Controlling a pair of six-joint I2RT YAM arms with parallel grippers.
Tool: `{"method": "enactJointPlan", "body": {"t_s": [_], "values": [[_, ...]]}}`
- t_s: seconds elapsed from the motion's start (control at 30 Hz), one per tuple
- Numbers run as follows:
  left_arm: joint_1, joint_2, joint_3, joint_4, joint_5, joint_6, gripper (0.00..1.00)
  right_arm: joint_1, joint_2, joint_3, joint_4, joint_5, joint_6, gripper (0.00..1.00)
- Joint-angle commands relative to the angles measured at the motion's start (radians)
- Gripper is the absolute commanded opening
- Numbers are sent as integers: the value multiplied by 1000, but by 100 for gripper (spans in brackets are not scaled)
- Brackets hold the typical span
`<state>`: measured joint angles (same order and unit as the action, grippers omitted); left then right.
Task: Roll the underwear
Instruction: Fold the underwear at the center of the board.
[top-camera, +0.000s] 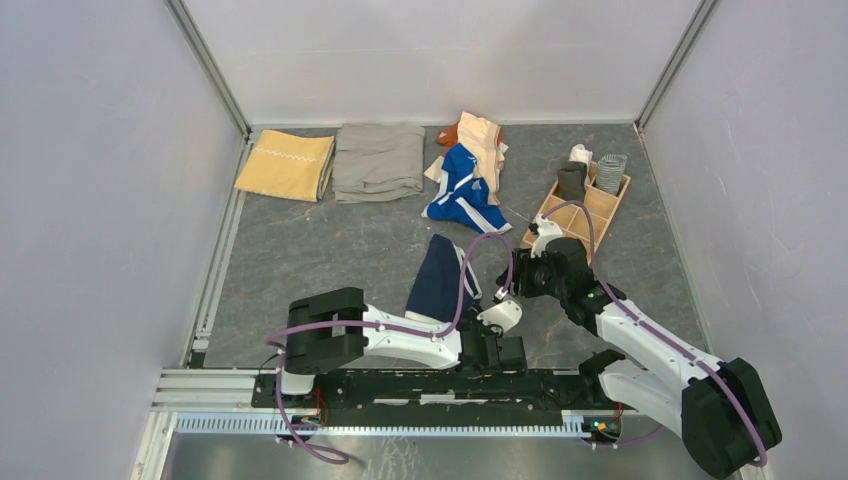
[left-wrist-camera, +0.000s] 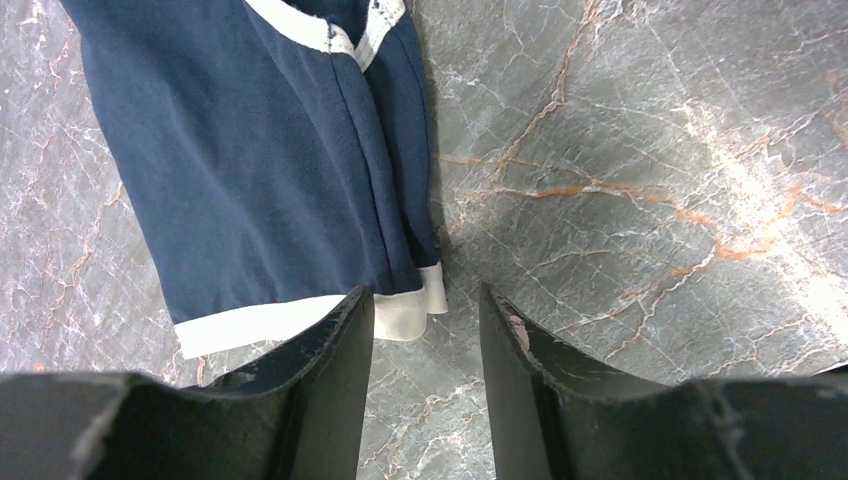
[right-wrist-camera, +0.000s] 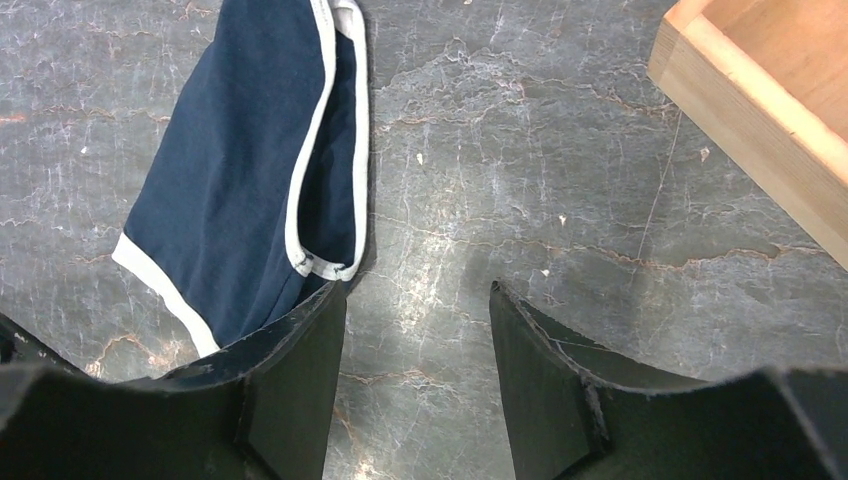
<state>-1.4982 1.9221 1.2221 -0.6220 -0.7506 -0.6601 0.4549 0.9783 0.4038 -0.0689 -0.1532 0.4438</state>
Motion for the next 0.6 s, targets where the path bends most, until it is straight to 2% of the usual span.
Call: {"method": "enactJointPlan", "body": {"t_s": [0.0, 0.3, 0.47, 0.5, 0.57], "values": [[6, 24, 25, 4, -30, -44, 48, -7, 5, 0, 17, -2, -10, 60], [10, 41, -46, 24, -30, -68, 40, -11, -3, 12, -6, 3, -20, 61], [16, 45, -81, 42, -49, -57, 31, -11, -21, 3, -10, -14, -7, 60], [20, 40, -97, 60, -54, -49, 27, -11, -30, -6, -7, -25, 2, 61], [31, 25, -136, 94, -61, -46, 12, -11, -47, -32, 12, -48, 33, 64]]}}
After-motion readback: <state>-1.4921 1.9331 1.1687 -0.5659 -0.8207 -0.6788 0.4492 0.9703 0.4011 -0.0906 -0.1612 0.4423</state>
